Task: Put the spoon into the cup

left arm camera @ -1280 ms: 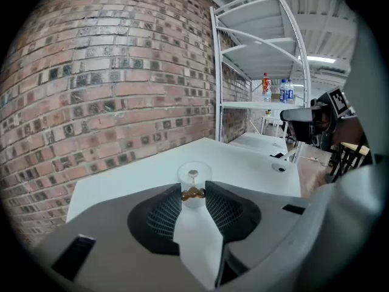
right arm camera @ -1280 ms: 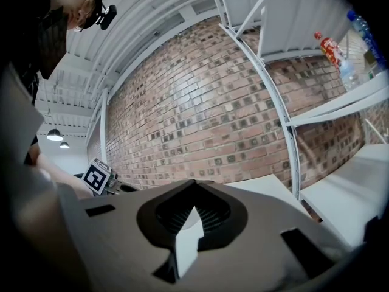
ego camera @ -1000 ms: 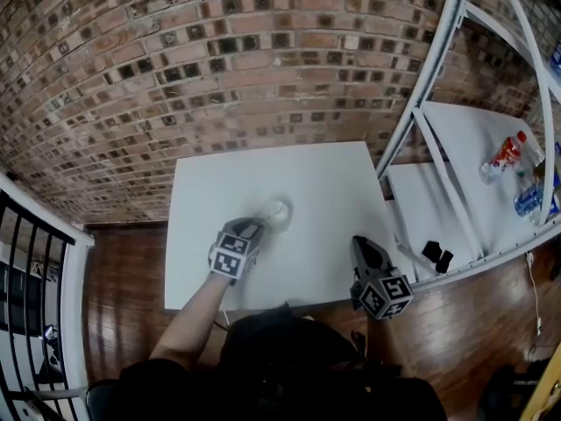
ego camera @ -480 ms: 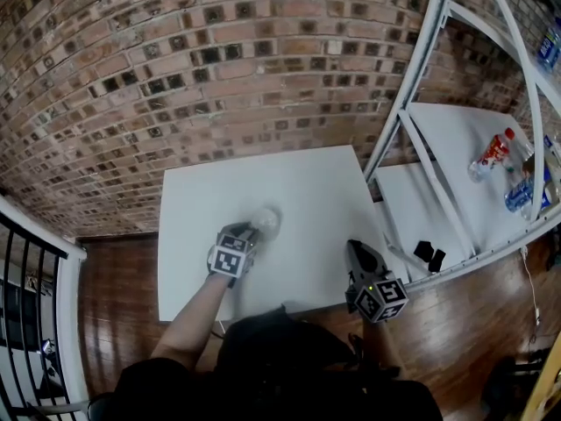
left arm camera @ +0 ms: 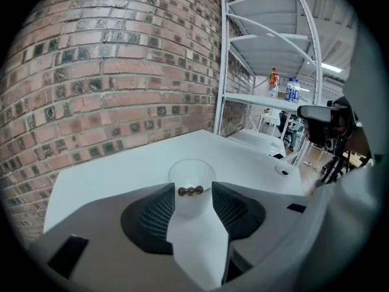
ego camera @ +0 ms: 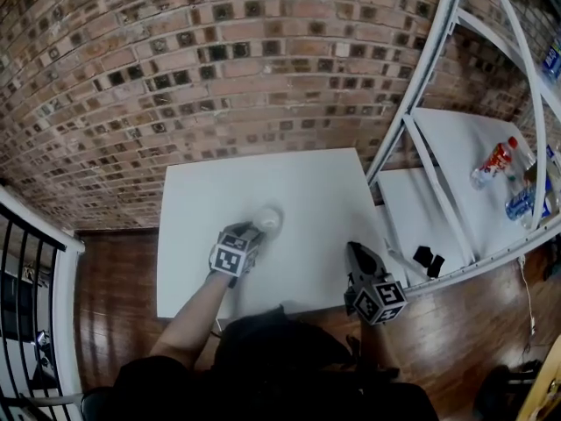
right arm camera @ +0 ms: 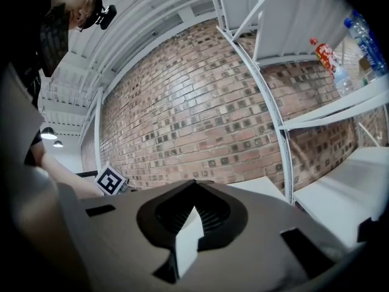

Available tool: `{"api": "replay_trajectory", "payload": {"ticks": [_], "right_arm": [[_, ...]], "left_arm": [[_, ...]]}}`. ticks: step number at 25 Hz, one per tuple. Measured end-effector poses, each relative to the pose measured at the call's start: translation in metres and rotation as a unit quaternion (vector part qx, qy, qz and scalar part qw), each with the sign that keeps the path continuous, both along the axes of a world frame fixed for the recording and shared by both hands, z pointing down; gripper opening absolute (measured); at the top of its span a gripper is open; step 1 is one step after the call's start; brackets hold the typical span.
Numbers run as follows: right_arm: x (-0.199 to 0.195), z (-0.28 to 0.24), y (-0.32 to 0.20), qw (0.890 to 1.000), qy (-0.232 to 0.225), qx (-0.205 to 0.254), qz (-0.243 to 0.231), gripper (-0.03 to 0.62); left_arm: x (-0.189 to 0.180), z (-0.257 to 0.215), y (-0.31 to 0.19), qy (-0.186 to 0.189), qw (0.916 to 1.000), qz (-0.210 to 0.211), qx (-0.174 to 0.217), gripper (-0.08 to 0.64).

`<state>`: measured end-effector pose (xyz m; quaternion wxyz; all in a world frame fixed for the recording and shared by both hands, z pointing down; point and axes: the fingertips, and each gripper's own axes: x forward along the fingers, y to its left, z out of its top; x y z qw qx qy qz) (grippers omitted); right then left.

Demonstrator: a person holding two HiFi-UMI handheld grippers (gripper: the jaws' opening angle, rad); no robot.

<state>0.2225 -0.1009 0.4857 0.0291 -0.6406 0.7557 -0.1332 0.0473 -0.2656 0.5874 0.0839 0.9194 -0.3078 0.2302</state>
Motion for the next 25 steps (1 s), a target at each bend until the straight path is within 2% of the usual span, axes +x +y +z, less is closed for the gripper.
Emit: {"api": "replay_trajectory", "payload": {"ticks": [5, 10, 11, 13, 14, 15, 20, 22, 25], "right_arm": [[-0.009, -0.001, -0.002, 1.000, 0.002, 0.003, -0.013, 0.005], [-0.015, -0.004, -0.004, 1.000, 0.005, 0.008, -0.025, 0.005], [-0.016, -0.005, -0.005, 1.000, 0.006, 0.009, -0.028, 0.005], [-0.018, -0.007, -0.007, 0.999, 0.007, 0.012, -0.033, 0.005], [-0.020, -0.009, -0.007, 0.999, 0.008, 0.014, -0.036, 0.005], [-0.021, -0.010, -0.008, 0.999, 0.008, 0.015, -0.039, 0.005], [-0.034, -0.013, -0.014, 0.998, 0.010, 0.017, -0.056, 0.005], [-0.041, -0.014, -0.018, 0.998, 0.011, 0.016, -0.066, 0.005], [-0.050, -0.014, -0.024, 0.997, 0.012, 0.017, -0.079, 0.005]], "left_arm": [[-0.010, -0.009, 0.007, 0.024, 0.9996, -0.011, 0.007, 0.218], [-0.031, -0.053, 0.009, 0.094, 0.9939, -0.035, 0.047, 0.216], [-0.037, -0.064, 0.009, 0.107, 0.9913, -0.044, 0.063, 0.209], [-0.053, -0.084, 0.009, 0.127, 0.9851, -0.066, 0.096, 0.101], [-0.060, -0.092, 0.009, 0.135, 0.9820, -0.080, 0.106, 0.083], [-0.069, -0.099, 0.010, 0.144, 0.9785, -0.093, 0.114, 0.017], [-0.105, -0.137, 0.021, 0.211, 0.9567, -0.133, 0.150, 0.002], [-0.116, -0.152, 0.027, 0.226, 0.9496, -0.136, 0.170, 0.002], [-0.132, -0.169, 0.033, 0.234, 0.9435, -0.138, 0.190, 0.002]]}}
